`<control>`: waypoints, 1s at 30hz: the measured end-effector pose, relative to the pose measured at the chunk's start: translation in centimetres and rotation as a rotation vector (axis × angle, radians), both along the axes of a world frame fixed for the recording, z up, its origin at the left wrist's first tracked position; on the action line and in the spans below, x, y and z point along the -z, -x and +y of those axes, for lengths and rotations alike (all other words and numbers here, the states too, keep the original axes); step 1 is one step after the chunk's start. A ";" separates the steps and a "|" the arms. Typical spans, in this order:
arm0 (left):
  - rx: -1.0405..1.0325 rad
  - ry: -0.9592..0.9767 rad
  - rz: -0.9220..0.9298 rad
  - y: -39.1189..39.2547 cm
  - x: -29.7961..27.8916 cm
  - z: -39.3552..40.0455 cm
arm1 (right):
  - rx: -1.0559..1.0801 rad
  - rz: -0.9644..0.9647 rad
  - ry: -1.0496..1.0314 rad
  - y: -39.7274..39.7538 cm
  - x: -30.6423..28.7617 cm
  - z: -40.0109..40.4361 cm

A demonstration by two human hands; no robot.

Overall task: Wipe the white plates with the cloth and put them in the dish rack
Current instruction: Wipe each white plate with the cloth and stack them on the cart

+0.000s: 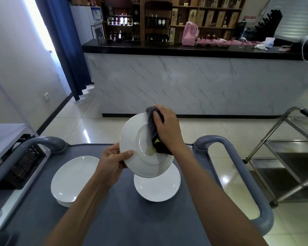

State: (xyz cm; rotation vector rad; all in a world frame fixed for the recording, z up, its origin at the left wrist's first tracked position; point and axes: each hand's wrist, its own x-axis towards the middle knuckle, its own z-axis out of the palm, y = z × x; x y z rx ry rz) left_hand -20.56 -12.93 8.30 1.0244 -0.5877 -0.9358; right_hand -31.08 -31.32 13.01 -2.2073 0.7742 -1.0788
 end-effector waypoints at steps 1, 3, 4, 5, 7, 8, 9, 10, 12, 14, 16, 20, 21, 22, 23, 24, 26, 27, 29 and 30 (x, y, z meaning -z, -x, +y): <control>-0.014 0.002 0.015 0.0 0.1 0.1 | 0.002 -0.021 -0.056 0.3 0.2 -0.3; -0.042 0.004 0.046 -0.2 0.2 0.2 | 0.001 -0.074 -0.179 0.8 0.6 -0.6; -0.052 0.004 0.058 -0.3 0.2 0.2 | 0.004 -0.108 -0.225 0.9 0.7 -0.6; -0.059 0.004 0.066 -0.4 0.2 0.2 | 0.011 -0.139 -0.252 1.0 0.9 -0.6; -0.067 0.002 0.083 -0.5 0.2 0.0 | 0.025 -0.175 -0.265 1.2 1.0 -0.4; -0.072 0.003 0.094 -0.5 0.2 0.0 | 0.030 -0.183 -0.267 1.2 1.1 -0.3; -0.076 0.006 0.106 -0.5 0.2 -0.1 | 0.034 -0.188 -0.271 1.3 1.2 -0.3; -0.082 0.010 0.121 -0.6 0.2 -0.2 | 0.039 -0.195 -0.277 1.3 1.3 -0.3; -0.097 0.020 0.157 -0.7 0.3 -0.4 | 0.055 -0.214 -0.290 1.4 1.6 -0.2; -0.115 0.029 0.195 -0.7 0.2 -0.6 | 0.082 -0.223 -0.295 1.4 2.1 0.1; -0.132 0.039 0.222 -0.7 0.2 -0.9 | 0.115 -0.248 -0.324 1.4 2.8 0.7; -0.170 0.060 0.274 -0.7 0.1 -1.3 | 0.171 -0.362 -0.357 1.4 3.9 2.1; -0.181 0.065 0.292 -0.8 0.0 -1.3 | 0.170 -0.373 -0.350 1.3 4.1 2.4; -0.190 0.070 0.311 -0.9 0.1 -1.3 | 0.162 -0.373 -0.345 1.3 4.3 2.9; -0.197 0.077 0.325 -0.9 0.1 -1.4 | 0.148 -0.358 -0.340 1.3 4.6 3.2; -0.202 0.082 0.330 -1.0 0.1 -1.3 | 0.134 -0.329 -0.332 1.2 4.8 3.6; -0.215 0.080 0.326 -1.1 0.0 -1.4 | 0.118 -0.241 -0.312 1.1 5.3 4.5; -0.224 0.077 0.328 -1.1 0.0 -1.4 | 0.108 -0.201 -0.311 1.1 5.6 4.9; -0.248 0.072 0.349 -1.3 0.0 -1.4 | 0.080 -0.159 -0.331 1.0 6.2 5.8; -0.261 0.066 0.360 -1.4 0.0 -1.4 | 0.071 -0.147 -0.335 0.9 6.5 6.3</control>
